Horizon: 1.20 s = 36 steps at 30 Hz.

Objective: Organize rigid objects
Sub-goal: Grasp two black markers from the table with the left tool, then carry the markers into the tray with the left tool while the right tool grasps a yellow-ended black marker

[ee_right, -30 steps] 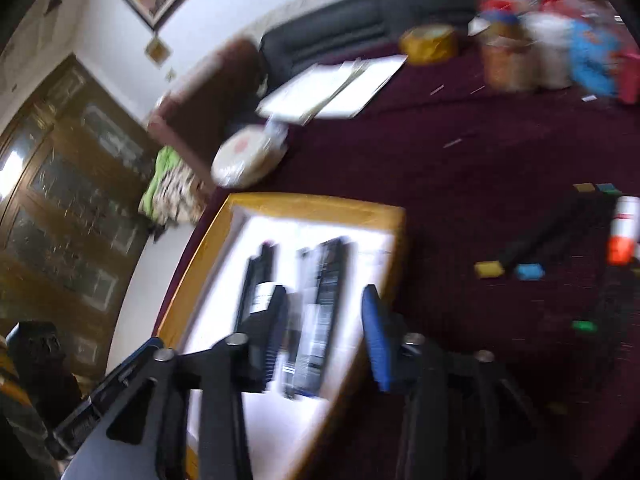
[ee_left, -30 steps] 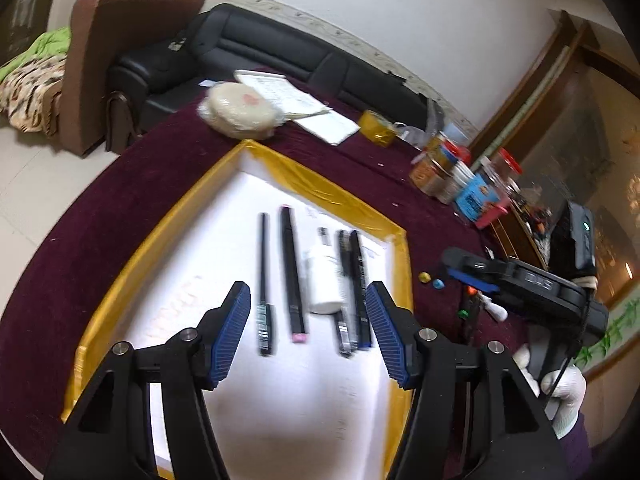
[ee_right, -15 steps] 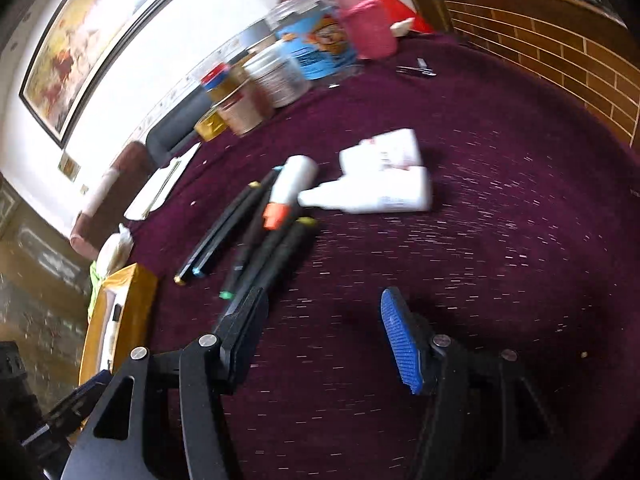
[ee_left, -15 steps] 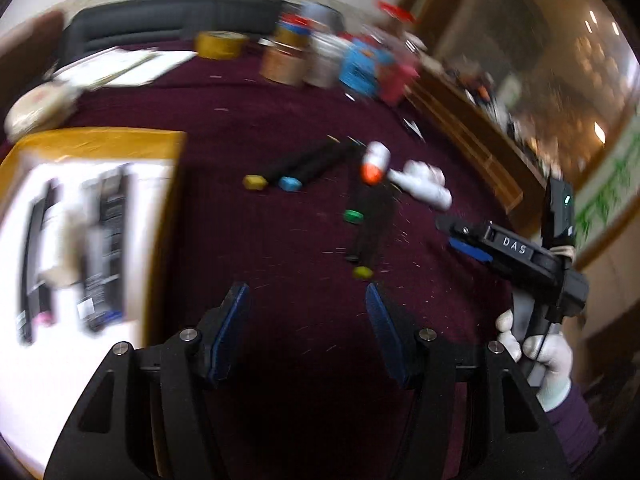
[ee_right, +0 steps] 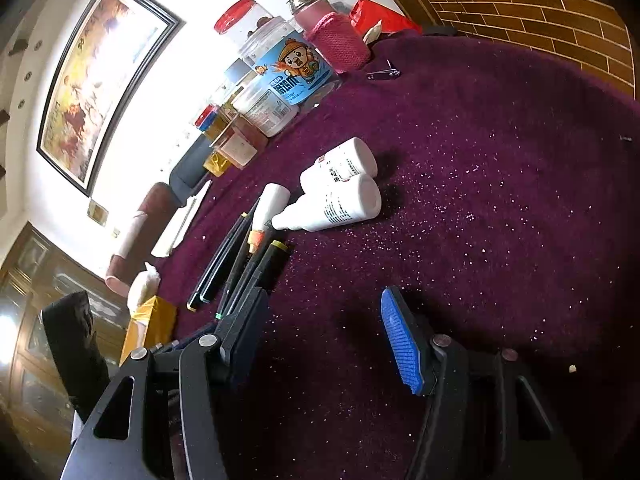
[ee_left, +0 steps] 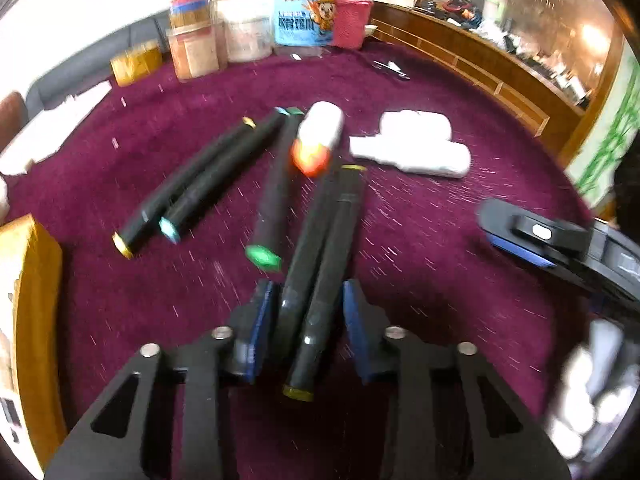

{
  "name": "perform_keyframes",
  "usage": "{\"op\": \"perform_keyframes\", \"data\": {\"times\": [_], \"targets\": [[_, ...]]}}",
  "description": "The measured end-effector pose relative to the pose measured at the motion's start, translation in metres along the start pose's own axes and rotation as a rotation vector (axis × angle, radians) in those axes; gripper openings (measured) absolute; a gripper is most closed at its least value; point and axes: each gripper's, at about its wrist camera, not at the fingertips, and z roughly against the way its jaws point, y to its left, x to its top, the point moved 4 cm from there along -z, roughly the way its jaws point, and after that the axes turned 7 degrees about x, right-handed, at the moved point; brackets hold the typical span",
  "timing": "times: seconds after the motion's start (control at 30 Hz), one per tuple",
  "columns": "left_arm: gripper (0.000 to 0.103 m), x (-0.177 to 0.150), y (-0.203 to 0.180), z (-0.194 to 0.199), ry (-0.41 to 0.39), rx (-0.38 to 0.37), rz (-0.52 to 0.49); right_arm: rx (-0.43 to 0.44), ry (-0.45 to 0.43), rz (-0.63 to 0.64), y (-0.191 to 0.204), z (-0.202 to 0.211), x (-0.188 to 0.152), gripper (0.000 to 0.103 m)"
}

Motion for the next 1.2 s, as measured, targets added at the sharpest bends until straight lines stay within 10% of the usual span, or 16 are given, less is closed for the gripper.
{"op": "perform_keyframes", "data": {"times": [0.27, 0.57, 1.2], "targets": [[0.028, -0.065, -0.003, 0.05, 0.05, -0.142, 0.102, 0.022, -0.001, -0.017, -0.003, 0.002, -0.001, 0.055], [0.029, -0.052, 0.015, 0.055, -0.032, -0.106, 0.157, 0.017, -0.002, -0.01, -0.003, 0.001, -0.001, 0.055], [0.031, -0.039, 0.001, 0.019, -0.036, 0.087, -0.056, 0.01, -0.002, 0.009, 0.002, -0.001, -0.003, 0.06]]}}
